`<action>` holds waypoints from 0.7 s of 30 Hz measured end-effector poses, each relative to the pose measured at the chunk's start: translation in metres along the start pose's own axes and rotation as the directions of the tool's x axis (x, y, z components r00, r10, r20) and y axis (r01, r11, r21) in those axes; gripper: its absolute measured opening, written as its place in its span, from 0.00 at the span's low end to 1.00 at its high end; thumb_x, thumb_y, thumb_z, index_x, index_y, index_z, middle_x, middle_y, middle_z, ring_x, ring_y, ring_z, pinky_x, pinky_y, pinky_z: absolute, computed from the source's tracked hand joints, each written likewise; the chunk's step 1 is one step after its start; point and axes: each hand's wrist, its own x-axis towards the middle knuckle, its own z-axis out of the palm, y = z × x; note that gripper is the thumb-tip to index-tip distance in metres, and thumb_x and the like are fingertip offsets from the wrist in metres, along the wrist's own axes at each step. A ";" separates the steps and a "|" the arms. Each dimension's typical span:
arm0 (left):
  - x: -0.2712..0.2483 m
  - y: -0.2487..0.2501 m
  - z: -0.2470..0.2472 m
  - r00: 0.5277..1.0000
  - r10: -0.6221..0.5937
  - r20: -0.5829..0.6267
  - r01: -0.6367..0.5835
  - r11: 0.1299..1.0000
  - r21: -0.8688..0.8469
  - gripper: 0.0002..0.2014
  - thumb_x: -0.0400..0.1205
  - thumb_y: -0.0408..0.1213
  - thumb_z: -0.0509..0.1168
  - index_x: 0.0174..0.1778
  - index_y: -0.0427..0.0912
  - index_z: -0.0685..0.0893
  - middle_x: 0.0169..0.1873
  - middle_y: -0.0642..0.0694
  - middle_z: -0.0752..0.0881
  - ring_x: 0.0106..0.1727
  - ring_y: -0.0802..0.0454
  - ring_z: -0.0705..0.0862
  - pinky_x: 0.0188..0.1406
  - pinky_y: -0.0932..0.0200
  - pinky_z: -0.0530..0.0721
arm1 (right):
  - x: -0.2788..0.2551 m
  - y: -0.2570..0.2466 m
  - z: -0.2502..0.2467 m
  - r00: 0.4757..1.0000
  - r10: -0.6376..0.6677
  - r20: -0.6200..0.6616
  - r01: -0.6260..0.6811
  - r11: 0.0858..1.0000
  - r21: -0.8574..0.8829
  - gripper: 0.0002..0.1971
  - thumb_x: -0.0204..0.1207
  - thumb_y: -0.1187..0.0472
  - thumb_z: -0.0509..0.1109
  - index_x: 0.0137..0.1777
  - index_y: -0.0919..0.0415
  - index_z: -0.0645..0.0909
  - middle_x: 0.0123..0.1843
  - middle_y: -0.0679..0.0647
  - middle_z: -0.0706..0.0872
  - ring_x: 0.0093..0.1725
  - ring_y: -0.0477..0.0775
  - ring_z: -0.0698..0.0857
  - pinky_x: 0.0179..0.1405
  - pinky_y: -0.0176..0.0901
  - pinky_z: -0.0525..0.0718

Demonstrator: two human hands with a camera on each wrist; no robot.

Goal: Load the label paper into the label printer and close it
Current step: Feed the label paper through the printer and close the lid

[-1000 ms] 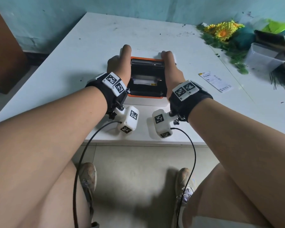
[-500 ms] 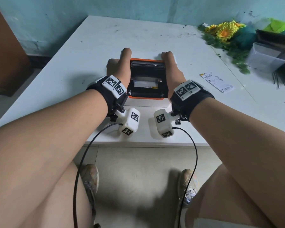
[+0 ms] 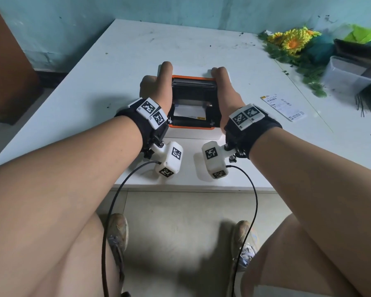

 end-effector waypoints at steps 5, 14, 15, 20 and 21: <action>0.002 0.000 -0.002 0.999 -0.030 0.036 0.031 0.999 -0.029 0.29 0.66 0.69 0.65 0.39 0.43 0.73 0.32 0.43 0.77 0.32 0.44 0.81 0.36 0.44 0.84 | -0.004 -0.002 0.002 0.999 0.006 -0.049 -0.008 0.999 -0.036 0.33 0.63 0.25 0.70 0.51 0.53 0.87 0.43 0.53 0.87 0.40 0.57 0.88 0.44 0.46 0.87; -0.001 0.003 0.001 1.000 -0.005 0.013 0.005 1.000 -0.024 0.27 0.70 0.66 0.64 0.36 0.42 0.73 0.31 0.45 0.75 0.32 0.45 0.77 0.36 0.44 0.83 | -0.008 -0.003 0.002 0.998 0.000 -0.060 -0.002 0.999 -0.039 0.37 0.61 0.24 0.72 0.57 0.55 0.89 0.59 0.57 0.96 0.56 0.59 0.96 0.63 0.60 0.90; 0.000 0.001 0.001 1.000 -0.003 0.017 0.004 1.000 -0.028 0.26 0.71 0.65 0.65 0.35 0.42 0.73 0.30 0.45 0.76 0.31 0.46 0.78 0.36 0.42 0.86 | -0.009 -0.003 0.002 0.998 -0.001 -0.057 -0.001 0.999 -0.036 0.35 0.63 0.25 0.72 0.56 0.55 0.88 0.57 0.57 0.96 0.53 0.58 0.96 0.62 0.60 0.90; 0.012 -0.004 0.004 1.000 -0.020 0.002 0.020 0.999 -0.043 0.26 0.76 0.64 0.65 0.36 0.44 0.69 0.34 0.45 0.72 0.36 0.45 0.72 0.36 0.42 0.79 | -0.008 -0.005 0.000 0.999 0.004 -0.041 -0.005 1.000 -0.028 0.35 0.61 0.25 0.74 0.56 0.54 0.90 0.49 0.55 0.94 0.51 0.59 0.97 0.59 0.62 0.93; 0.014 -0.007 0.005 1.000 -0.017 0.001 0.017 0.999 -0.042 0.25 0.79 0.63 0.65 0.37 0.43 0.68 0.35 0.45 0.71 0.37 0.44 0.70 0.38 0.45 0.74 | -0.007 -0.005 -0.001 1.000 0.009 -0.028 -0.010 0.999 -0.031 0.37 0.59 0.24 0.75 0.56 0.54 0.90 0.51 0.55 0.96 0.51 0.59 0.98 0.58 0.61 0.94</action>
